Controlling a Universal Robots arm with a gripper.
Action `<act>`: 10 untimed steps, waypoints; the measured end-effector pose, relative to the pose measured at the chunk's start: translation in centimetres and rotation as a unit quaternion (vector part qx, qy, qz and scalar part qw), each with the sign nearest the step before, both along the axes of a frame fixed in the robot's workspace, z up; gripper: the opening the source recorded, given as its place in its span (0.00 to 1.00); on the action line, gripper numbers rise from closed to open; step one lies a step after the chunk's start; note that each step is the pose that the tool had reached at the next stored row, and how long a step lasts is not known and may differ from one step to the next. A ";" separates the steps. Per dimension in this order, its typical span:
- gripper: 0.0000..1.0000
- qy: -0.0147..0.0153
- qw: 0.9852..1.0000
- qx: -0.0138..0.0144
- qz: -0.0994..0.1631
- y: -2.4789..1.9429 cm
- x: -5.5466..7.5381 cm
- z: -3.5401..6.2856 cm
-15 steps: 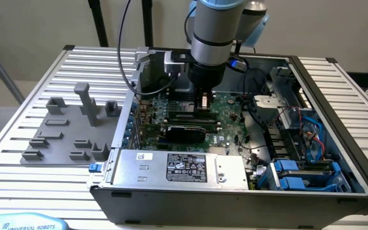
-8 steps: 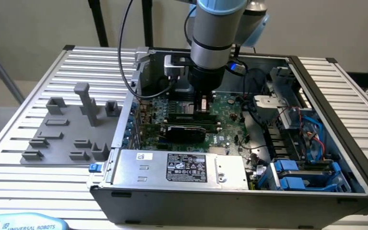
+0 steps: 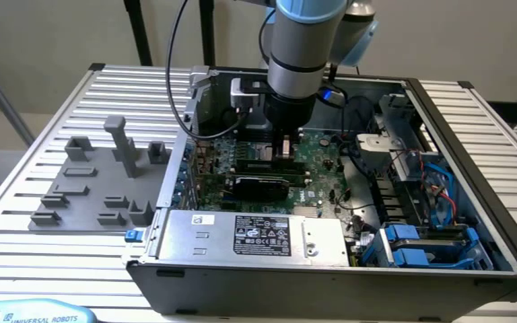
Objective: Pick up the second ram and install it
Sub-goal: 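Insert the second ram into the second slot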
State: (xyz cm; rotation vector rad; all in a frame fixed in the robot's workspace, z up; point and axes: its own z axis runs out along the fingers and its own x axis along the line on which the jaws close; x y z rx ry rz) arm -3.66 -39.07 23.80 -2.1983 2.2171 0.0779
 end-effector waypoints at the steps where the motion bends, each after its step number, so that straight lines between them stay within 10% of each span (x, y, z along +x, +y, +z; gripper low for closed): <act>1: 0.13 0.000 1.000 0.000 -0.001 0.01 0.0 -0.03; 10: 0.13 0.000 1.000 0.001 -0.002 0.05 0.0 -0.33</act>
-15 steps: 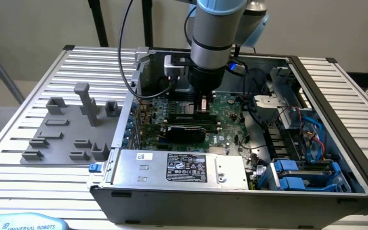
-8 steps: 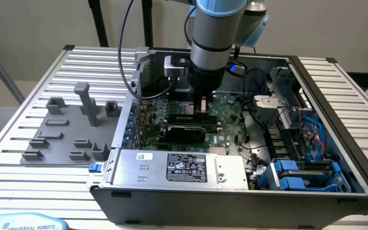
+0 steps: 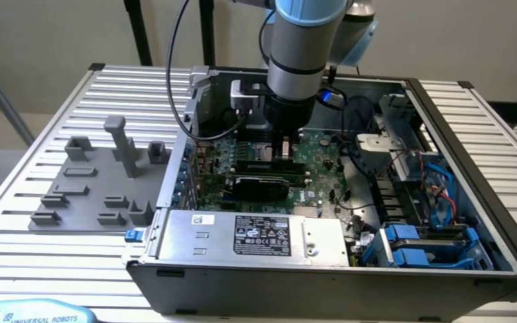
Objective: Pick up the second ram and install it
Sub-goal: 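Insert the second ram into the second slot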
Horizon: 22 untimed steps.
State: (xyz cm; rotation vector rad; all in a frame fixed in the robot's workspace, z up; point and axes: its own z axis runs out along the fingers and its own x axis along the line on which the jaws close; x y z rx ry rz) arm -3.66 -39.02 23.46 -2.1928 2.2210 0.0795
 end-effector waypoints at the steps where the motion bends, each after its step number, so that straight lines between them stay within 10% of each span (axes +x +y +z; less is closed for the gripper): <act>1: 0.13 0.000 1.000 0.000 0.000 0.00 0.0 -0.01; 22: 0.13 0.000 1.000 0.002 -0.001 0.18 -0.1 -0.39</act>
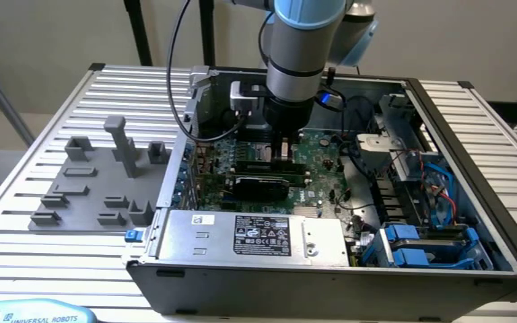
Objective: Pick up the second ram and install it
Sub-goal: 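Insert the second ram into the second slot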
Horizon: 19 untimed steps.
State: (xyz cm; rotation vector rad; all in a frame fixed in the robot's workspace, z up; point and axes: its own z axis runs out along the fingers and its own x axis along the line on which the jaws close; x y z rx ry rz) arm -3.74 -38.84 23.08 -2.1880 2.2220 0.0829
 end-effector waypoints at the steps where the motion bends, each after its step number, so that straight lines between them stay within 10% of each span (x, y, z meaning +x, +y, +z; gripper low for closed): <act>1: 0.13 0.000 1.000 0.000 0.000 0.04 0.0 -0.01; 19: 0.13 0.000 1.000 -0.007 0.000 0.29 0.0 -0.17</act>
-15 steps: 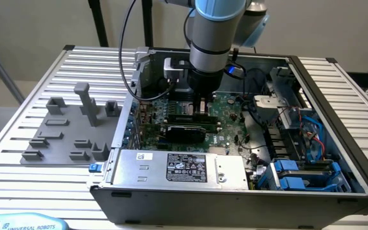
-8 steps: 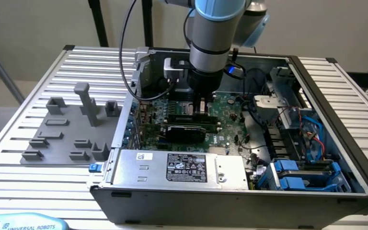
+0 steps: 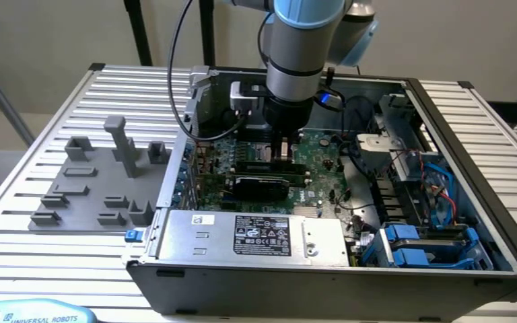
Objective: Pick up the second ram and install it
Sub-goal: 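Insert the second ram into the second slot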
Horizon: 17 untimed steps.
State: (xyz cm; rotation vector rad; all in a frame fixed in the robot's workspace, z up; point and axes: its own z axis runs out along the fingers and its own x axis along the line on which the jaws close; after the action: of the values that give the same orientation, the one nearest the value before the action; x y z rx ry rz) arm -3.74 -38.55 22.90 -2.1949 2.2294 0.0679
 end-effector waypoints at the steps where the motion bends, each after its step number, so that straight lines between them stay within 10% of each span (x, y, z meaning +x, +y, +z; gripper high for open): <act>1: 0.13 0.000 1.000 0.000 0.000 0.03 0.0 0.00; 17: 0.13 0.000 1.000 -0.002 0.000 0.09 0.0 -0.15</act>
State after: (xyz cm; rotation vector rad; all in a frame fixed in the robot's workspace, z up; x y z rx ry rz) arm -3.74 -38.46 22.75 -2.1982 2.2307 0.0630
